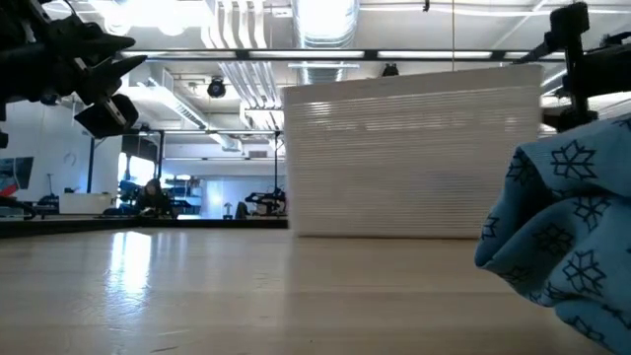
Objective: Pick & place medical supplies in basket/bin
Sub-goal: Return to Home Position
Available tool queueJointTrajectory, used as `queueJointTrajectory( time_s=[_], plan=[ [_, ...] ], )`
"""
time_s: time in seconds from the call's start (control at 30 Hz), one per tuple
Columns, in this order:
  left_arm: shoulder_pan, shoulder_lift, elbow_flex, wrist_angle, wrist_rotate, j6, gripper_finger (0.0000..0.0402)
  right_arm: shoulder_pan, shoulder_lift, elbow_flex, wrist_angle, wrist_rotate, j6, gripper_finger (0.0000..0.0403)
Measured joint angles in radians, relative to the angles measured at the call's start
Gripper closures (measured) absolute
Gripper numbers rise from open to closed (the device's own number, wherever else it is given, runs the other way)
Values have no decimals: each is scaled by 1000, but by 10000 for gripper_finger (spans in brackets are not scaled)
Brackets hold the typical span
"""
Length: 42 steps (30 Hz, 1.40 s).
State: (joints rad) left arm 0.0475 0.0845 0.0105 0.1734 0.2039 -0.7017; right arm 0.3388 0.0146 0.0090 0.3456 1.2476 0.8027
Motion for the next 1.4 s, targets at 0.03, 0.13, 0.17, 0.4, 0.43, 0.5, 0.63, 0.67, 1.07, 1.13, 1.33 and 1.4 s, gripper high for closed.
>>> queueJointTrajectory(
  time_s=[0.03, 0.13, 0.17, 0.4, 0.43, 0.5, 0.63, 0.67, 1.07, 1.13, 1.33, 1.4],
  plan=[
    [0, 0, 0, -5, 0, 0, 341, 0, 8, 0, -7, -60, 30, 63],
    [0, 0, 0, -17, 0, 0, 341, 0, 41, 0, -7, -217, 96, 60],
    [0, 0, 0, -28, 0, 0, 341, 0, 52, 0, 1, -257, 121, 59],
    [0, 0, 0, -29, 2, -14, 341, 1, 91, 31, 36, -131, 16, 60],
    [0, 0, 1, -27, 4, -15, 341, 1, 92, 41, 35, -88, -18, 60],
    [0, 0, 1, -27, 5, -15, 341, 1, 92, 61, 25, -35, -122, 59],
    [0, 0, 1, -28, 6, -16, 341, 2, 90, 100, -64, -117, -433, 55],
    [0, 0, 1, -28, 6, -15, 341, 2, 91, 106, -91, -164, -479, 55],
    [-1, 0, 1, -28, 8, -39, 341, 1, 90, 102, -347, -644, -271, 56],
    [-1, 0, 1, -28, 8, -45, 341, 2, 92, 99, -409, -781, -211, 57],
    [-1, 0, 1, -28, 20, -62, 341, 1, 92, 99, -442, -944, -32, 60],
    [0, 0, 0, -29, 17, -78, 341, 1, 91, 102, -420, -938, 25, 60]
  ],
)
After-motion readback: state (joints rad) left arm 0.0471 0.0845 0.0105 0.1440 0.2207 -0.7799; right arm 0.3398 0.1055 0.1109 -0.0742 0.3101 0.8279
